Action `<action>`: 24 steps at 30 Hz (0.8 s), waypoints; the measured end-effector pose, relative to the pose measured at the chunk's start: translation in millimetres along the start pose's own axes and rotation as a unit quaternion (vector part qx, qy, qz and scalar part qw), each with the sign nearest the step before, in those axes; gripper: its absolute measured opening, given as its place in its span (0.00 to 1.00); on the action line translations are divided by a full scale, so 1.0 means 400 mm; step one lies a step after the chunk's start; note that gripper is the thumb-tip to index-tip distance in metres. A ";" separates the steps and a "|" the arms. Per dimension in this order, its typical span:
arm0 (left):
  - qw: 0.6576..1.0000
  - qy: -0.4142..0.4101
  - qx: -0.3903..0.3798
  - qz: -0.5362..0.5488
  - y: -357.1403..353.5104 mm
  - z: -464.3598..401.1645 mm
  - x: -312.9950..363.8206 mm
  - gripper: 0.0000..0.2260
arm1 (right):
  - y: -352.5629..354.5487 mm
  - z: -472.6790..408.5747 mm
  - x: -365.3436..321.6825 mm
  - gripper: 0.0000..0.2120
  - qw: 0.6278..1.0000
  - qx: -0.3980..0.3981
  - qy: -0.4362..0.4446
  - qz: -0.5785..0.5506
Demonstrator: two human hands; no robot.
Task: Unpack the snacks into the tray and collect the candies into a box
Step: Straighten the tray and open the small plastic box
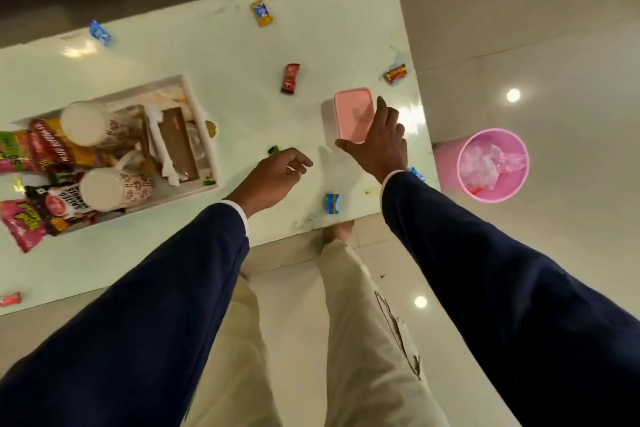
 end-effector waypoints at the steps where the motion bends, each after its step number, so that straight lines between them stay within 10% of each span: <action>1: 1.000 0.017 -0.003 0.005 -0.005 -0.011 0.005 0.14 | -0.008 -0.009 0.008 0.57 1.000 -0.009 0.011 -0.001; 10: 0.993 0.063 0.003 0.101 -0.005 -0.010 0.029 0.09 | 0.006 0.009 -0.023 0.44 0.980 -0.015 0.014 -0.197; 17: 0.898 0.049 0.015 0.436 0.026 0.095 0.102 0.24 | 0.066 0.231 -0.214 0.33 0.778 -0.209 0.028 -0.592; 24: 0.851 0.033 0.093 0.516 0.051 0.187 0.056 0.17 | 0.083 0.294 -0.326 0.39 0.885 -0.191 0.097 -0.414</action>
Point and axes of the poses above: each hand's wrist, its own z-axis away from the middle knuckle, its own y-axis out of the back of the hand, x = y × z, the point moved 6 cm from there along -z, towards the middle knuckle, and after that the axes turned 15 degrees about y, right-handed, at the moved point
